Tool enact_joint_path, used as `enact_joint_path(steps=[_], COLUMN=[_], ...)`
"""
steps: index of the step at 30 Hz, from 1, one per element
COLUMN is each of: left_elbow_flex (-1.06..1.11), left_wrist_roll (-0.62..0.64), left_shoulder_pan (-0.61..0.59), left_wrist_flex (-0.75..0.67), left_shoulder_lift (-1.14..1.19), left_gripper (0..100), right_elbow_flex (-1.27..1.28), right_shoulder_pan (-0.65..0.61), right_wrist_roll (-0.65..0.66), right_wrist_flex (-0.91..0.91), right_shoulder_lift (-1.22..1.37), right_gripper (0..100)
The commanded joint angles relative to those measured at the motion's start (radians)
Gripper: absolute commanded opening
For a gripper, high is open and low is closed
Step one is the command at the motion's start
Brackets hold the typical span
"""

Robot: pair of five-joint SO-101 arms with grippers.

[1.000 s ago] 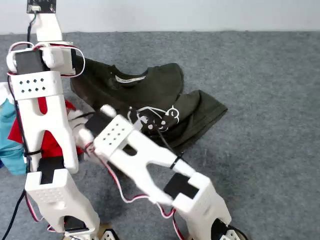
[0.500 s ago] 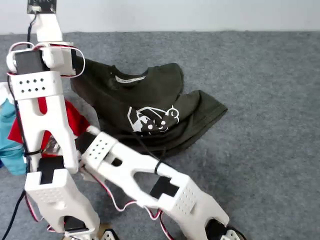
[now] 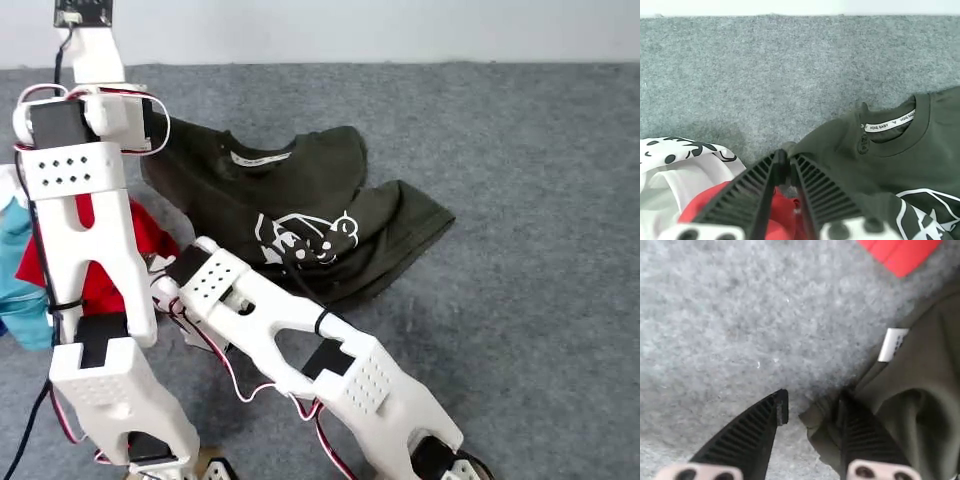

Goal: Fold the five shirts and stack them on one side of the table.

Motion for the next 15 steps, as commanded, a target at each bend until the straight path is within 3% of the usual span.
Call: enact_joint_path(steps=[1, 5, 15], left_elbow_flex=[-0.005, -0.01, -0.01], left_wrist_roll=[-0.005, -0.005, -0.005], left_shoulder_pan=[0.0, 0.0, 0.0], left_wrist_flex=[0.003, 0.017, 0.023], left_shoulder_lift=[-0.018, -0.018, -0.018], left_gripper=[1, 1, 1], right_elbow_flex=[-0.005, -0.005, -0.029], right_shoulder_pan=[0.016, 0.022, 0.163], right_wrist_roll=[-0.003, 0.094, 0.129], right_wrist_flex=[-0.002, -0.004, 0.101], right_shoulder_lift=[0.01, 0.004, -0.031], right_gripper=[15.3, 0.7, 0.9])
